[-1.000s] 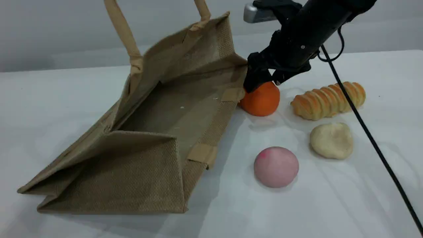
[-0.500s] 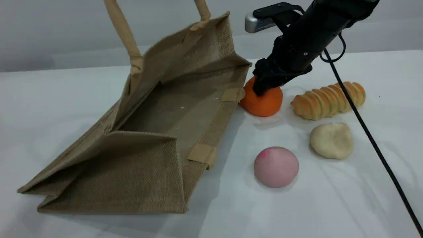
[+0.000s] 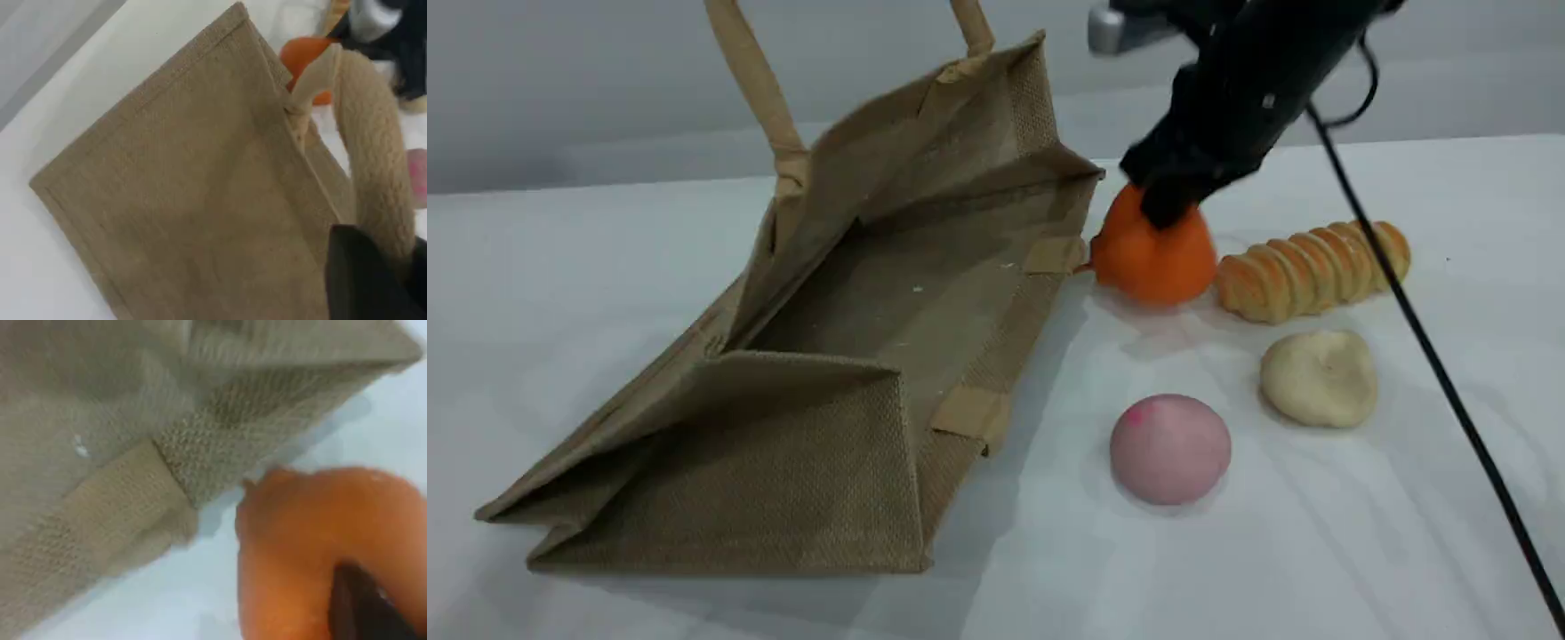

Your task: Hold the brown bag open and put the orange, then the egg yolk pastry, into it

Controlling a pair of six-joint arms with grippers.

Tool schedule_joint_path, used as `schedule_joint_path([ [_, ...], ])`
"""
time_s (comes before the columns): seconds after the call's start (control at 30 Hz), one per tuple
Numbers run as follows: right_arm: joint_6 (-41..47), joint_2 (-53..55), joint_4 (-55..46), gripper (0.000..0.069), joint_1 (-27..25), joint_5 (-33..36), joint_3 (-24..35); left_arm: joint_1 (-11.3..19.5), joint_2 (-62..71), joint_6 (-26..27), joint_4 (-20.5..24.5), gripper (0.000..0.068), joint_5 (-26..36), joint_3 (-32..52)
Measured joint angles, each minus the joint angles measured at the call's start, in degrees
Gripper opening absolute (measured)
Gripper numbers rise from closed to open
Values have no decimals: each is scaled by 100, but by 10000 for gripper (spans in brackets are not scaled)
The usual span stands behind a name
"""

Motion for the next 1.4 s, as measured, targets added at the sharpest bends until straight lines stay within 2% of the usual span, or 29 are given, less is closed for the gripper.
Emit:
schedule_joint_path([
  [0.2,919,-703,-651,19,0,546,5,0,0,182,21,91,-4,0],
  [0.43,1067,-1222,-478,19,5,1250,5,0,0,379,-145,91,-4,-5],
  [0.57,1021,-1467,-105,19,30,1205,237,0,0,463,-313,91,-4,-5],
  [0.67,926,-1741,131,19,139,716,665,0,0,471,-482,91,-4,-5],
  [0.87,914,-2401,217,19,542,-554,1923,0,0,734,-715,91,-4,-5],
  [1.23,922,-2871,577,19,1574,-2953,4103,0,0,1107,-734,91,-4,-5],
  [1.4,927,-2871,732,19,2154,-3879,4513,-73,0,1240,-832,91,-1,-5],
])
